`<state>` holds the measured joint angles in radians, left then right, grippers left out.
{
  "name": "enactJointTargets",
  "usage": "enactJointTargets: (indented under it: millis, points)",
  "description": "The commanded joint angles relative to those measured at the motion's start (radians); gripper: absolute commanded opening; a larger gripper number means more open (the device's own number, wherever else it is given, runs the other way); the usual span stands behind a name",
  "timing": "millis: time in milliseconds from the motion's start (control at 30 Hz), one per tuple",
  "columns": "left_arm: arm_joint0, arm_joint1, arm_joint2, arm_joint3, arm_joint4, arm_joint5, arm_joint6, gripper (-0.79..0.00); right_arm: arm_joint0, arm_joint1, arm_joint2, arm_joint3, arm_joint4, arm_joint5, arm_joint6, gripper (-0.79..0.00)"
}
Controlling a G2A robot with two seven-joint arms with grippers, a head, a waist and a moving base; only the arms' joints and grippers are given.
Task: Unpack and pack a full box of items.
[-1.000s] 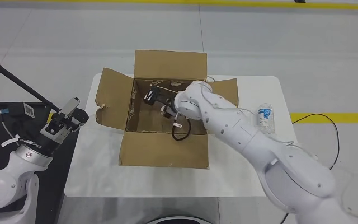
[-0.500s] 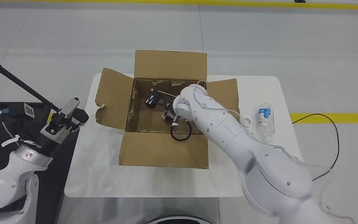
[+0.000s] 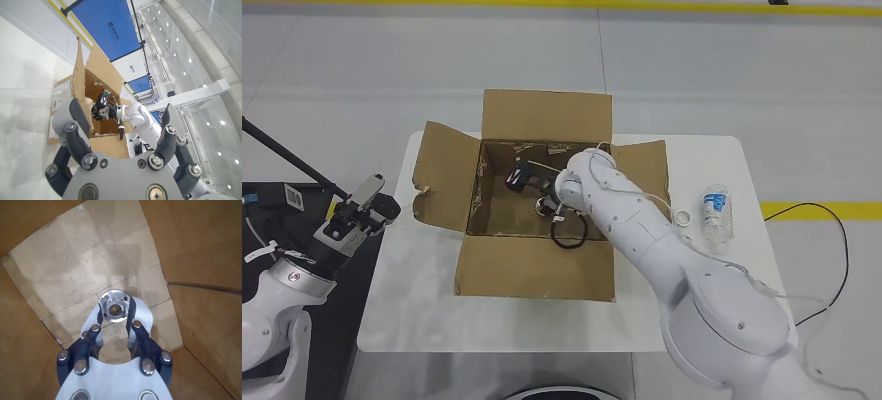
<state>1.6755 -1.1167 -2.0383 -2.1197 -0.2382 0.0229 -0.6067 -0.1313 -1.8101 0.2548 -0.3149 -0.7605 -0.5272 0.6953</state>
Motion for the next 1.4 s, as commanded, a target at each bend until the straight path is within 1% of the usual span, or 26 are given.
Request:
enactJointTargets:
  millis: [0,67,100,133,167,300,433,600,700,767,833,900,1000,1067,1133,1200,1367]
  points:
    - [0.0,0.0,0.0,0.0,0.0,0.0,0.0,0.0,0.004,-0.002,0.002,0.003,-0.01,-0.006,-0.01,-0.403]
    - [0.0,0.0,0.0,0.0,0.0,0.0,0.0,0.0,0.007,-0.001,0.003,-0.001,-0.023,-0.019,-0.024,-0.379]
    - [0.0,0.0,0.0,0.0,0.0,0.0,0.0,0.0,0.009,0.0,0.004,-0.004,-0.029,-0.027,-0.034,-0.302]
    - [0.0,0.0,0.0,0.0,0.0,0.0,0.0,0.0,0.011,0.002,0.006,-0.008,-0.033,-0.038,-0.044,-0.268]
    - [0.0,0.0,0.0,0.0,0.0,0.0,0.0,0.0,0.013,0.005,0.008,-0.013,-0.037,-0.053,-0.054,-0.259]
    - [0.0,0.0,0.0,0.0,0.0,0.0,0.0,0.0,0.02,0.026,0.022,-0.038,-0.053,-0.099,-0.092,-0.274]
    - [0.0,0.0,0.0,0.0,0.0,0.0,0.0,0.0,0.02,0.062,0.044,-0.088,-0.068,-0.138,-0.141,-0.292]
    - [0.0,0.0,0.0,0.0,0.0,0.0,0.0,0.0,0.013,0.136,0.096,-0.197,-0.079,-0.182,-0.171,-0.308]
    - [0.0,0.0,0.0,0.0,0.0,0.0,0.0,0.0,-0.013,0.199,0.145,-0.314,-0.089,-0.192,-0.165,-0.305]
    - [0.0,0.0,0.0,0.0,0.0,0.0,0.0,0.0,-0.045,0.248,0.189,-0.423,-0.1,-0.182,-0.141,-0.305]
    - [0.0,0.0,0.0,0.0,0.0,0.0,0.0,0.0,-0.096,0.305,0.249,-0.561,-0.114,-0.163,-0.096,-0.296]
    - [0.0,0.0,0.0,0.0,0.0,0.0,0.0,0.0,-0.169,0.366,0.326,-0.728,-0.129,-0.143,-0.03,-0.286]
    - [0.0,0.0,0.0,0.0,0.0,0.0,0.0,0.0,-0.313,0.454,0.477,-0.999,-0.155,-0.115,0.096,-0.296]
    - [0.0,0.0,0.0,0.0,0.0,0.0,0.0,0.0,-0.42,0.503,0.586,-1.165,-0.17,-0.11,0.171,-0.308]
    - [0.0,0.0,0.0,0.0,0.0,0.0,0.0,0.0,-0.518,0.542,0.699,-1.297,-0.182,-0.109,0.218,-0.299]
    - [0.0,0.0,0.0,0.0,0.0,0.0,0.0,0.0,-0.603,0.571,0.806,-1.395,-0.195,-0.105,0.239,-0.283]
    - [0.0,0.0,0.0,0.0,0.0,0.0,0.0,0.0,-0.778,0.624,1.104,-1.551,-0.206,-0.083,0.238,-0.259]
